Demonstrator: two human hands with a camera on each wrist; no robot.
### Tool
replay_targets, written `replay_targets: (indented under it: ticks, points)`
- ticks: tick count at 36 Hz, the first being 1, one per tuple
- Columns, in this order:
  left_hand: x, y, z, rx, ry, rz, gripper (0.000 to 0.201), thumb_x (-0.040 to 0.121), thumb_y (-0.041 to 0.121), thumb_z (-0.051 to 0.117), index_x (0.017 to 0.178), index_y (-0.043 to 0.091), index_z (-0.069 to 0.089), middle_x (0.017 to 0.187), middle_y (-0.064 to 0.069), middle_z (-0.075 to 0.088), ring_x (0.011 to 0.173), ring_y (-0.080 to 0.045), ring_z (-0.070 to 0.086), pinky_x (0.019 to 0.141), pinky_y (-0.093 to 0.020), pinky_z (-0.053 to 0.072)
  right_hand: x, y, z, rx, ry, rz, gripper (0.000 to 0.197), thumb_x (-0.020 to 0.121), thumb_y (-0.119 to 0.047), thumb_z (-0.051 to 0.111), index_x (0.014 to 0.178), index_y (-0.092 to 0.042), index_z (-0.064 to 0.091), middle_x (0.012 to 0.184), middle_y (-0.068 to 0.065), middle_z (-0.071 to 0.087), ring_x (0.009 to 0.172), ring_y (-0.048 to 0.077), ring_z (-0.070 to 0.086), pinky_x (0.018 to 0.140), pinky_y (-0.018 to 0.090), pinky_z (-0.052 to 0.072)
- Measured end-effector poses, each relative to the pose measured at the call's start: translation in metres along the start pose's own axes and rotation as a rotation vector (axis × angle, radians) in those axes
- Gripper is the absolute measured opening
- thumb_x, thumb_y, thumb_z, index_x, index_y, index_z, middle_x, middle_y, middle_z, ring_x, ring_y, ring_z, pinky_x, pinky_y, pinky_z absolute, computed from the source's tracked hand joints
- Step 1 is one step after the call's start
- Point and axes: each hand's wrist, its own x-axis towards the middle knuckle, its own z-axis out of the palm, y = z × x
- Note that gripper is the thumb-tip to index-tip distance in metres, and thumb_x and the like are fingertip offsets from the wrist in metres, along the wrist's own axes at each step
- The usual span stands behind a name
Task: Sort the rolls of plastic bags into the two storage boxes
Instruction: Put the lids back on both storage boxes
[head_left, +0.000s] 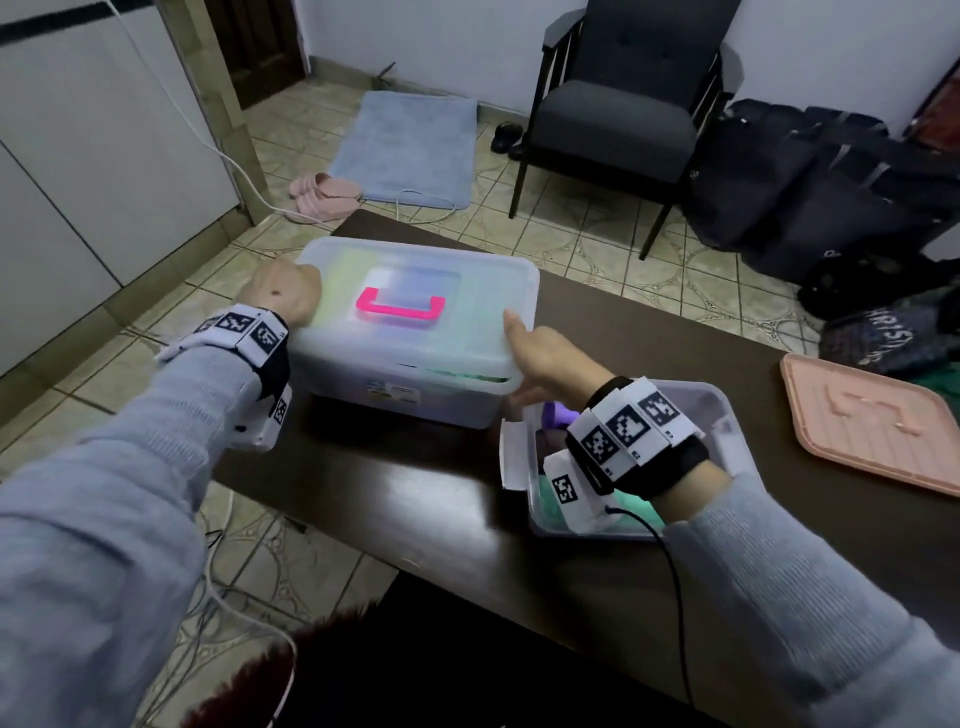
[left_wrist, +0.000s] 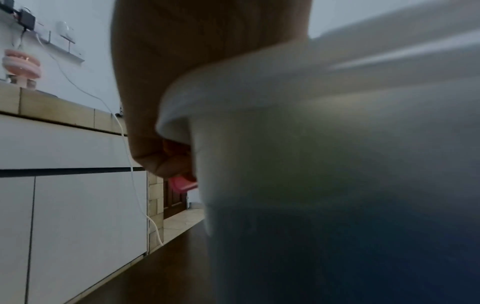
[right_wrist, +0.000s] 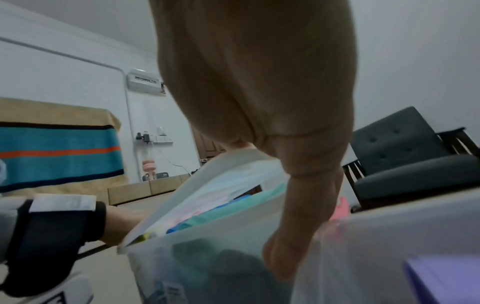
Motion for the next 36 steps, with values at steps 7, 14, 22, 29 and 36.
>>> replay_targets:
  ticks: [7,14,22,29,36]
  points:
    - [0.002,-0.005,0.006,0.031,0.066,0.079,0.043,0.091,0.018,0.03,0.116,-0.01,0.053,0.12,-0.032,0.053,0.105,-0.046,0.053,0.088,-0.046,0.042,-0.018,0.017,-0.008,-0.185,0.164,-0.196,0.063,0.099,-0.051,0.014,0.115,-0.003,0.052,0.102,0.015,0.052,0.099,0.026,0.05,0.092,0.041,0.044]
    - [0.006,-0.009,0.007,0.032,0.069,0.121,0.046,0.093,0.022,0.027,0.116,-0.01,0.051,0.123,-0.034,0.051,0.109,-0.048,0.05,0.091,-0.046,0.04,-0.064,0.076,0.001,-0.718,0.251,-0.138,0.063,0.095,-0.057,0.026,0.149,-0.027,0.016,0.159,0.007,0.002,0.146,0.03,0.001,0.114,0.051,0.011]
    - [0.0,-0.008,0.007,0.03,0.063,0.1,0.05,0.096,0.029,0.027,0.123,-0.008,0.048,0.127,-0.035,0.048,0.114,-0.049,0.047,0.094,-0.047,0.038,-0.062,0.111,0.022,-0.757,0.355,-0.149,0.089,0.068,-0.075,-0.006,0.148,-0.042,0.014,0.16,-0.005,0.002,0.147,0.022,-0.003,0.116,0.048,0.001]
    - [-0.009,-0.002,0.007,0.038,0.091,0.061,0.049,0.098,0.03,0.03,0.128,-0.006,0.045,0.13,-0.033,0.046,0.117,-0.049,0.046,0.098,-0.048,0.036,-0.052,0.114,0.006,-0.719,0.432,-0.133,0.062,0.09,-0.066,0.028,0.146,-0.041,0.022,0.159,-0.005,0.009,0.146,0.024,0.002,0.116,0.047,0.004]
    - [-0.016,0.0,0.003,0.045,0.087,0.059,0.049,0.098,0.029,0.029,0.129,-0.005,0.044,0.129,-0.033,0.046,0.116,-0.048,0.046,0.095,-0.048,0.037,-0.03,0.119,-0.028,-0.683,0.513,-0.029,0.062,0.091,-0.065,0.028,0.146,-0.039,0.023,0.159,-0.002,0.012,0.146,0.028,0.007,0.116,0.048,0.004]
